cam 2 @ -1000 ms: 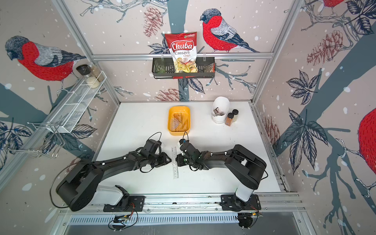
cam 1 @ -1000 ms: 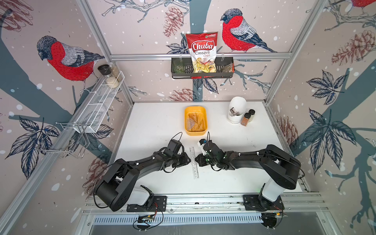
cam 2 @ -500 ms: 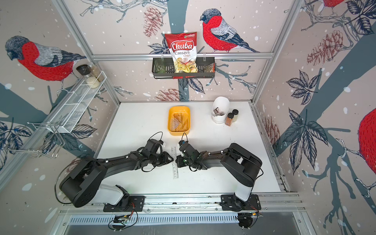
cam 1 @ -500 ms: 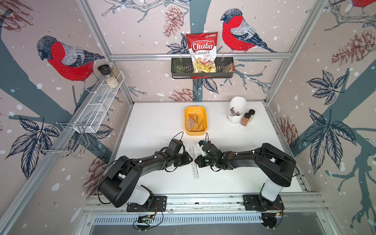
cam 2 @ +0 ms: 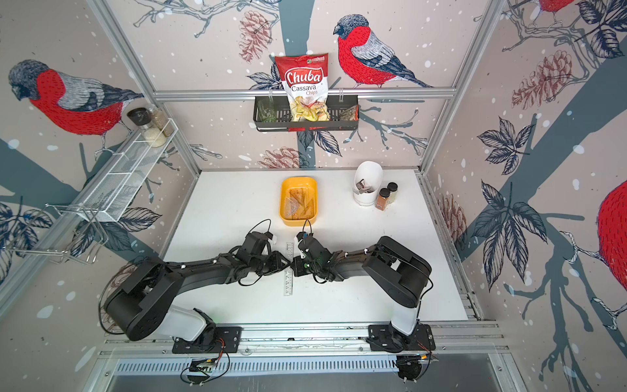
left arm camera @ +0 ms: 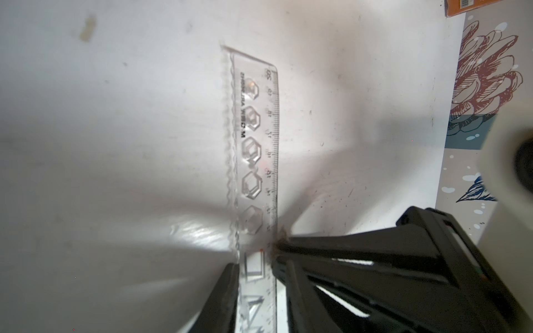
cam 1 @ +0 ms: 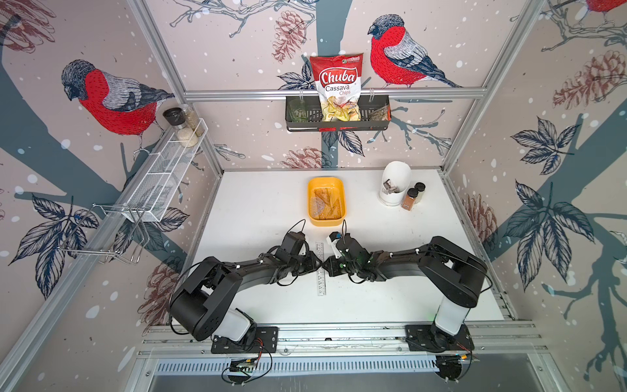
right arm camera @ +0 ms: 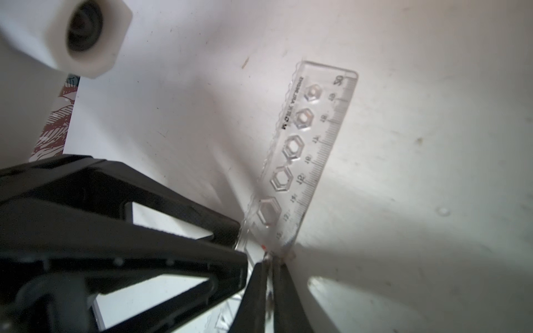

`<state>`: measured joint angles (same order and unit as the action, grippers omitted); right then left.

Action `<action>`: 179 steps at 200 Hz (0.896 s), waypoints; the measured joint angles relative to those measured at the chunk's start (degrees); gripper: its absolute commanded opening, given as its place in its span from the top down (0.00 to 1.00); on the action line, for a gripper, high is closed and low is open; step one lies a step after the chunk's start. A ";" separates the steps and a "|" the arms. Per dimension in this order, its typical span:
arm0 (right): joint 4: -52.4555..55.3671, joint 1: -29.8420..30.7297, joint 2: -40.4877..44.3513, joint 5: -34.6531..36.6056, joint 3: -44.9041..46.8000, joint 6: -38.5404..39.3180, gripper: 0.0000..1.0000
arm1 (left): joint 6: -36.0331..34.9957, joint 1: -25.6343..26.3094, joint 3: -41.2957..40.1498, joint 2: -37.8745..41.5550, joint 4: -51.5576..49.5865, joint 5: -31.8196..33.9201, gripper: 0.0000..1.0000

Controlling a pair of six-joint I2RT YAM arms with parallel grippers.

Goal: Put the scattered rulers into the storage box
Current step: Pick up the ruler from the center of the board.

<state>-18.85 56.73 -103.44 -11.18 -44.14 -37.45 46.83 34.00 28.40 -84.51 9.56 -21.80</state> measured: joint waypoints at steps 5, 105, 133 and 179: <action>-0.11 0.00 -0.09 0.02 -0.04 0.00 0.87 | 0.22 0.00 0.00 0.00 0.09 0.20 0.68; -2.78 -0.11 -0.70 0.31 0.68 -0.09 0.87 | 2.16 0.72 -0.37 1.66 0.02 2.69 0.56; -4.04 -0.52 -0.76 -0.57 1.40 -0.33 0.86 | 2.93 0.79 -1.22 2.58 0.79 2.25 0.52; -1.73 -0.87 1.84 -1.88 2.40 -0.42 0.78 | 3.76 0.92 -1.38 4.22 -1.55 3.67 0.50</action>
<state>-20.58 55.86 -101.60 -13.06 -41.74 -37.87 50.59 34.92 27.03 -80.29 8.01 -18.13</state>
